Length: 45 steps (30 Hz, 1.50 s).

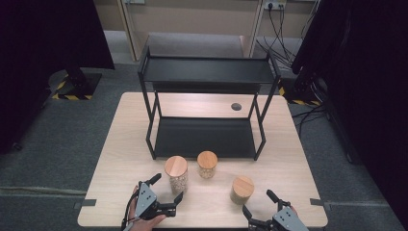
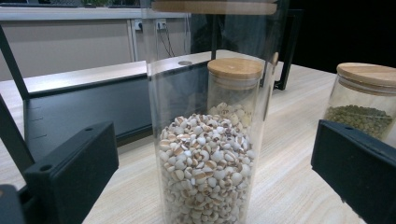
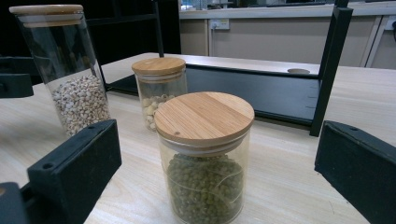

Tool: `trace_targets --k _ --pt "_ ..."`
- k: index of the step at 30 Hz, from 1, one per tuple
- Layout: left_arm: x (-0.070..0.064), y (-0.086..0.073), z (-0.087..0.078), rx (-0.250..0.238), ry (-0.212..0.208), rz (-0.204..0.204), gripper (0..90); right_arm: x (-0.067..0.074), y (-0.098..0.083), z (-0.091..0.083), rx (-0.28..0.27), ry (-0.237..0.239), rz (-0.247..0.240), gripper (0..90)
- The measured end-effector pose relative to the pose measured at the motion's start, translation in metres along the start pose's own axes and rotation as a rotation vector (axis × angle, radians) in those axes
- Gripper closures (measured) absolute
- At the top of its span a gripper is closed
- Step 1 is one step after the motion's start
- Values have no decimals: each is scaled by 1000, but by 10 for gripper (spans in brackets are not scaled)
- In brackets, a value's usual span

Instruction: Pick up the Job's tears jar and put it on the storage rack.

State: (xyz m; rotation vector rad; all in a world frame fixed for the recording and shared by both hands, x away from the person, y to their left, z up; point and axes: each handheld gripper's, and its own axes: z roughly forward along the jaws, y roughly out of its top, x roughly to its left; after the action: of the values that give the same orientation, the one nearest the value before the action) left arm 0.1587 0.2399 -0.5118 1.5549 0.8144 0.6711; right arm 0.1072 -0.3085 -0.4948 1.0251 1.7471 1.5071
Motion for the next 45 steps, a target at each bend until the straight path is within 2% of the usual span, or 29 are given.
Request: trace_targets --k 23,32,35,45 --pt "-2 -1 0 -11 10 -8 2 1 -1 0 -5 7 18 6" --pt "-1 0 4 -13 8 -9 2 1 -1 2 -3 7 29 7" --pt "0 2 6 -14 8 -22 2 1 -1 2 -5 7 29 7" --pt "0 5 10 -15 16 -18 6 2 -1 4 -5 9 31 7"
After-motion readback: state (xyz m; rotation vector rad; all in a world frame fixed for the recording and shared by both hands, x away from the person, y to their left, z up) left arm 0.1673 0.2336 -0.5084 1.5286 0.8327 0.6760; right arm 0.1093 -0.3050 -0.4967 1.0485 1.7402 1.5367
